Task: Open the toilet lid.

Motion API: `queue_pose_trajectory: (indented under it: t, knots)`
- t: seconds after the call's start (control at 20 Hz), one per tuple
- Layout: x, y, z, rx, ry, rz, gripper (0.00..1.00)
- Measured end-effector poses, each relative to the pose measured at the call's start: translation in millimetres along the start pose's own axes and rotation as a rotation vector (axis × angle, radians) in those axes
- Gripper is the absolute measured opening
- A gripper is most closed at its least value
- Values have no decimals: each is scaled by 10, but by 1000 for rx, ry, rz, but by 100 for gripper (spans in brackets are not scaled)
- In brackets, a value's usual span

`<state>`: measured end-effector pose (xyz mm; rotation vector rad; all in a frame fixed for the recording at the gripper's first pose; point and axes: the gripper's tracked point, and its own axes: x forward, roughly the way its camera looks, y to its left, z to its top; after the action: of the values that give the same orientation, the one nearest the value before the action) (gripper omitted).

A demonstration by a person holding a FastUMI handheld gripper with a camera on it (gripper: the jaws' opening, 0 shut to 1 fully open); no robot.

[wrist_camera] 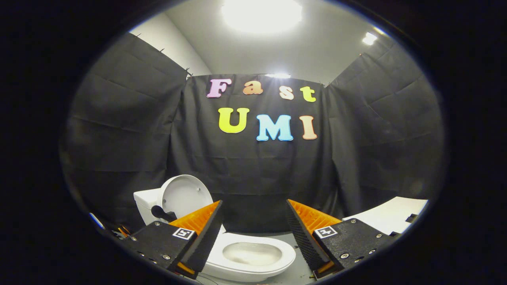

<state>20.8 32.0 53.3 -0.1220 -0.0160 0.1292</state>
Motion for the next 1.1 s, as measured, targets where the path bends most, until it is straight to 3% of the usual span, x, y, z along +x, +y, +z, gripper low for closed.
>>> queue_pose_trajectory:
  t: [0.55, 1.1]
  knots:
    - [-267, -297, -171, 69, 35, -21, 94]
    - [-292, -210, -245, 92, 55, 2, 94]
